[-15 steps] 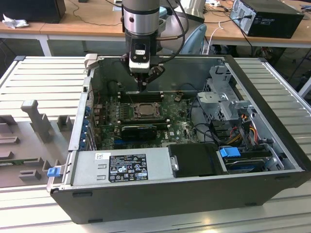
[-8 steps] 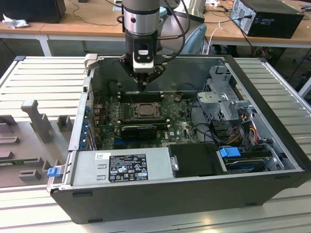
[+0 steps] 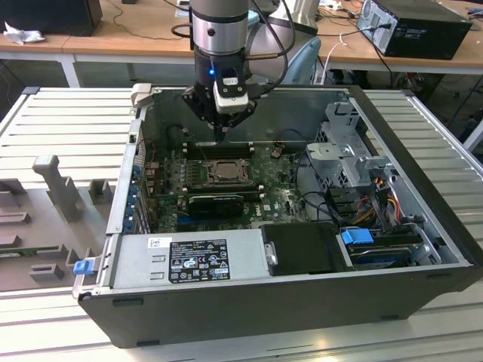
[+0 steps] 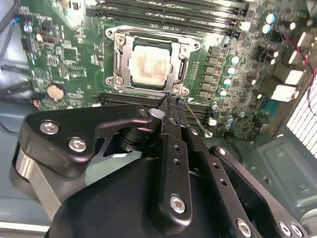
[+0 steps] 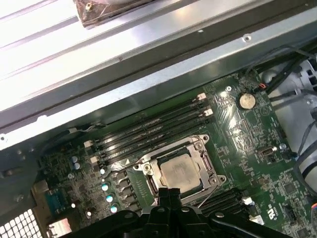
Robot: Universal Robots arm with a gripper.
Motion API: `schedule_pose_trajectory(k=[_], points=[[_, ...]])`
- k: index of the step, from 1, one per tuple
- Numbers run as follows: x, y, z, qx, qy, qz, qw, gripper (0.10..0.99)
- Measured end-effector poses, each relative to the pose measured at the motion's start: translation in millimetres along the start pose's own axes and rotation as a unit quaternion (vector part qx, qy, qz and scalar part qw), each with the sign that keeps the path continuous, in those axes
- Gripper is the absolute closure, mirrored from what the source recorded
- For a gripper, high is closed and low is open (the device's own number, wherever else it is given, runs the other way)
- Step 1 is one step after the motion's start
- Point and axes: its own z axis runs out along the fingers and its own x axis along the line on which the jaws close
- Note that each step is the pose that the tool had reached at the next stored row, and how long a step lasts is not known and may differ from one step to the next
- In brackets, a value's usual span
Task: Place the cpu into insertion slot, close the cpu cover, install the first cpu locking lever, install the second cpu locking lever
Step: 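Install the first cpu locking lever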
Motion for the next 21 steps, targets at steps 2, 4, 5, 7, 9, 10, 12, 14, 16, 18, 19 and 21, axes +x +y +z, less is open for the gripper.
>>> schedule_pose_trajectory(k=[2, 4, 5, 7, 9, 10, 12, 14, 16, 18, 19, 21], points=[[0.0, 0.0, 0.1, 0.0001, 0.0012, -0.026, 0.9997, 0.980], [0.0, 0.0, 0.1, 0.0002, 0.0023, -0.048, 0.9989, 0.980], [0.0, 0.0, 0.1, 0.0002, 0.0026, -0.055, 0.9985, 0.980], [0.0, 0.0, 0.1, 0.0003, 0.0042, -0.086, 0.9963, 0.980], [0.0, 0.0, 0.1, 0.0003, 0.0046, -0.095, 0.9954, 0.980], [0.0, 0.0, 0.1, 0.0003, 0.0051, -0.104, 0.9945, 0.980], [0.0, 0.0, 0.2, 0.0004, 0.0063, -0.129, 0.9916, 0.980], [0.0, 0.0, 0.3, 0.0005, 0.0071, -0.146, 0.9893, 0.980], [0.0, 0.0, 0.4, 0.0005, 0.0080, -0.163, 0.9866, 0.980], [0.0, 0.0, 0.4, 0.0006, 0.0091, -0.186, 0.9826, 0.980], [0.0, 0.0, 0.4, 0.0005, 0.0094, -0.192, 0.9813, 0.980], [0.0, 0.0, 0.4, 0.0006, 0.0101, -0.206, 0.9785, 0.980]])
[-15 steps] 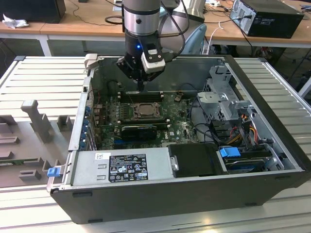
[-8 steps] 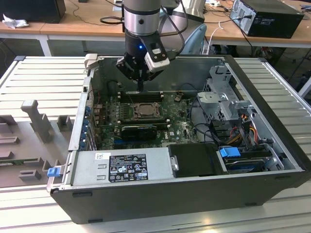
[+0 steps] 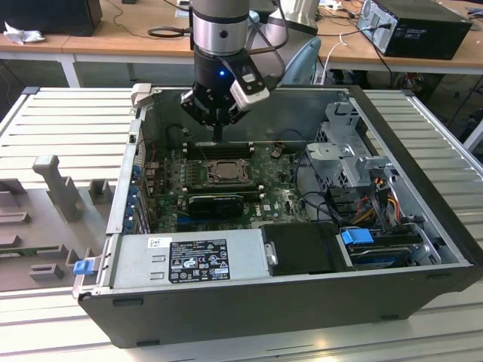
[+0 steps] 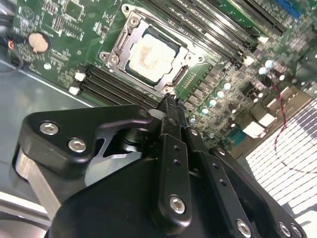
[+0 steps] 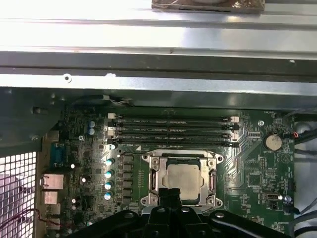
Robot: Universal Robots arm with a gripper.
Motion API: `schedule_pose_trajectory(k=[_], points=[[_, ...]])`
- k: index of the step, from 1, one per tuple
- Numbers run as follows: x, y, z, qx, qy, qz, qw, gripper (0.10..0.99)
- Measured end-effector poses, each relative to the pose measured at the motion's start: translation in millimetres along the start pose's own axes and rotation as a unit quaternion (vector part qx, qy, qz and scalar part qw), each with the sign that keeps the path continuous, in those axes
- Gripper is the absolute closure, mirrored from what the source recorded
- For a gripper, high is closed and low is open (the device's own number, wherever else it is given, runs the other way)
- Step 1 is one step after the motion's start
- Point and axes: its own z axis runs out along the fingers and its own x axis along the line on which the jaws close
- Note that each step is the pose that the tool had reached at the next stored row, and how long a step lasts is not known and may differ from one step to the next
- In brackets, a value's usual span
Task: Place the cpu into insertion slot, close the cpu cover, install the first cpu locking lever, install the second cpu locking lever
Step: 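Install the first cpu locking lever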
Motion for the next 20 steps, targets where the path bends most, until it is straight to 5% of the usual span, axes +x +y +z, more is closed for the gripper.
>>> schedule_pose_trajectory(k=[8, 20], points=[[0.0, 0.0, 0.1, 0.0002, 0.0030, -0.067, 0.9977, 0.980], [0.5, 0.1, 2.6, 0.0001, -0.0014, -0.008, 1.0000, 0.980]])
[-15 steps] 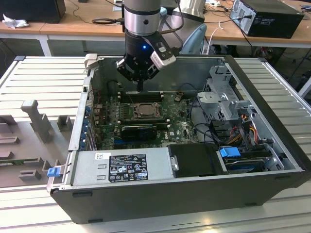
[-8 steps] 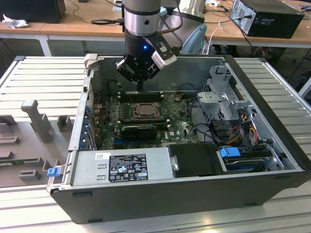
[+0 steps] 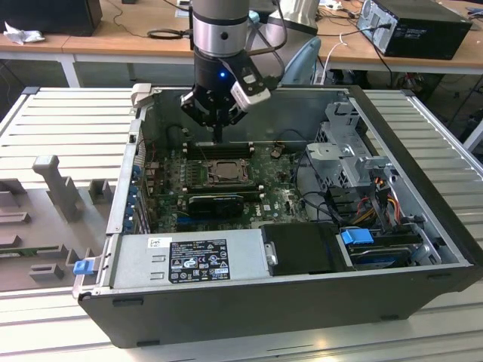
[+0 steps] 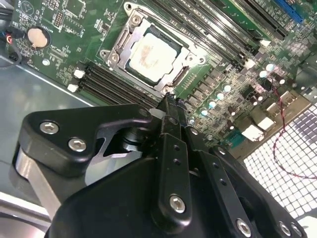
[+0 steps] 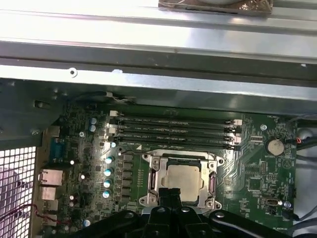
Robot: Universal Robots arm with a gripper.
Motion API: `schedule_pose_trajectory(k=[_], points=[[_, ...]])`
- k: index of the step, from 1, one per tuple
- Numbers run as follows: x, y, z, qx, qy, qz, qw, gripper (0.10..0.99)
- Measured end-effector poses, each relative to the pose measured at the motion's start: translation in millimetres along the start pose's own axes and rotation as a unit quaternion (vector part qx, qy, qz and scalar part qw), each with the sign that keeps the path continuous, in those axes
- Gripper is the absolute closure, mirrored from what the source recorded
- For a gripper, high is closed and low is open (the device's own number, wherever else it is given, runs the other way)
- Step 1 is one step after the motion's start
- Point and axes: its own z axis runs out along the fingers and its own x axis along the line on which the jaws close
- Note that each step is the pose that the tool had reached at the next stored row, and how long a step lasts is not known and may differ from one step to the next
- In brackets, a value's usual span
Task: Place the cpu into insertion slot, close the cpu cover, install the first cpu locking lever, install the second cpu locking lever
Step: 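Install the first cpu locking lever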
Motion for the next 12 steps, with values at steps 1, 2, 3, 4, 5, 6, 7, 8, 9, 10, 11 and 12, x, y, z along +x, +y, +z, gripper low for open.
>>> schedule_pose_trajectory(k=[1, 2, 3, 4, 5, 6, 7, 8, 9, 10, 11, 12], points=[[0.9, 0.0, 0.3, 0.0001, 0.0000, 0.000, 1.0000, 0.980], [3.1, 0.1, 0.7, 0.0001, 0.0000, 0.000, 1.0000, 0.980], [12.6, 0.7, 2.0, 0.0001, -0.0008, 0.000, 1.0000, 0.980], [15.8, 0.9, 2.6, 0.0001, -0.0010, 0.000, 1.0000, 0.980], [20.0, 1.1, 3.6, 0.0002, -0.0011, 0.000, 1.0000, 0.980], [28.1, 1.5, 5.8, 0.0002, -0.0013, 0.000, 1.0000, 0.980], [36.8, 1.9, 9.1, 0.0002, -0.0016, 0.000, 1.0000, 0.980], [40.6, 2.1, 11.1, 0.0002, -0.0015, 0.000, 1.0000, 0.980], [43.4, 2.2, 12.6, 0.0002, -0.0015, 0.000, 1.0000, 0.980], [46.3, 2.3, 14.3, 0.0002, -0.0015, 0.000, 1.0000, 0.980], [48.5, 2.4, 15.8, 0.0002, -0.0015, 0.000, 1.0000, 0.980], [50.6, 2.6, 17.1, 0.0002, -0.0015, 0.000, 1.0000, 0.980]])
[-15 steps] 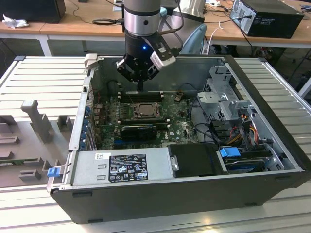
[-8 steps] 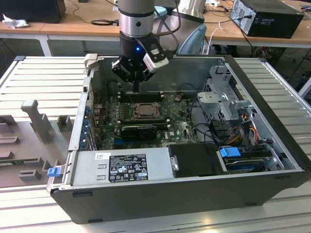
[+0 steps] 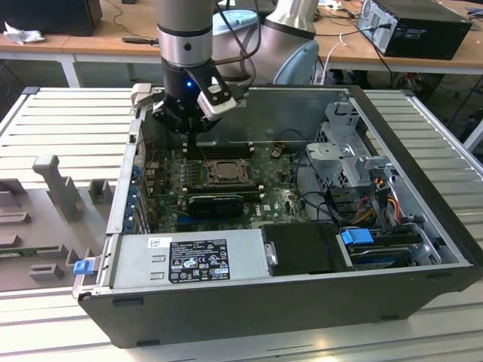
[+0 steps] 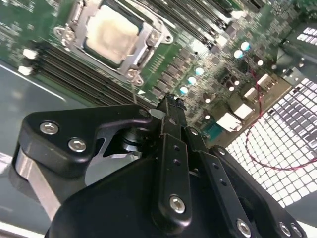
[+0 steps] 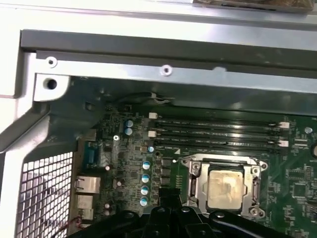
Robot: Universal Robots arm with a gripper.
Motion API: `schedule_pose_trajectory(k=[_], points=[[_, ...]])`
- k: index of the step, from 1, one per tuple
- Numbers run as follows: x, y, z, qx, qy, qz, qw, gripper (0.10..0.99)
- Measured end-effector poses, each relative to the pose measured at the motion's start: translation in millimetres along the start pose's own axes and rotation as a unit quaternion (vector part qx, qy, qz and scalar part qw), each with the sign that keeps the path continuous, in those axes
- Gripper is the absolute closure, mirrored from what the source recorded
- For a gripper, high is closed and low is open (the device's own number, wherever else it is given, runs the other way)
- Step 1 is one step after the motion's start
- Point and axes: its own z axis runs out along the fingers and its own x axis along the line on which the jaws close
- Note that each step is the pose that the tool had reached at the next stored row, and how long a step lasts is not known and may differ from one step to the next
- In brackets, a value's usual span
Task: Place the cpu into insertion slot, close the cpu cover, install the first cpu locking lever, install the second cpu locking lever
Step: 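Install the first cpu locking lever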
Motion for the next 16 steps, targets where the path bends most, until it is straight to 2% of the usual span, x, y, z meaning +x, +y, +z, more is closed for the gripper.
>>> schedule_pose_trajectory(k=[3, 6, 8, 10, 12, 16], points=[[4.2, 2.7, 3.2, 0.0000, 0.0000, 0.000, 1.0000, 0.980], [4.1, 11.4, 4.4, 0.0000, 0.0000, 0.000, 1.0000, 0.980], [3.7, 20.3, 6.4, 0.0000, 0.0000, 0.000, 1.0000, 0.980], [-0.4, 24.2, 7.5, 0.0000, 0.0000, 0.000, 1.0000, 0.980], [-6.6, 23.9, 7.5, 0.0000, 0.0000, 0.000, 1.0000, 0.980], [-10.6, 23.7, 7.4, 0.0001, 0.0001, 0.000, 1.0000, 0.980]])
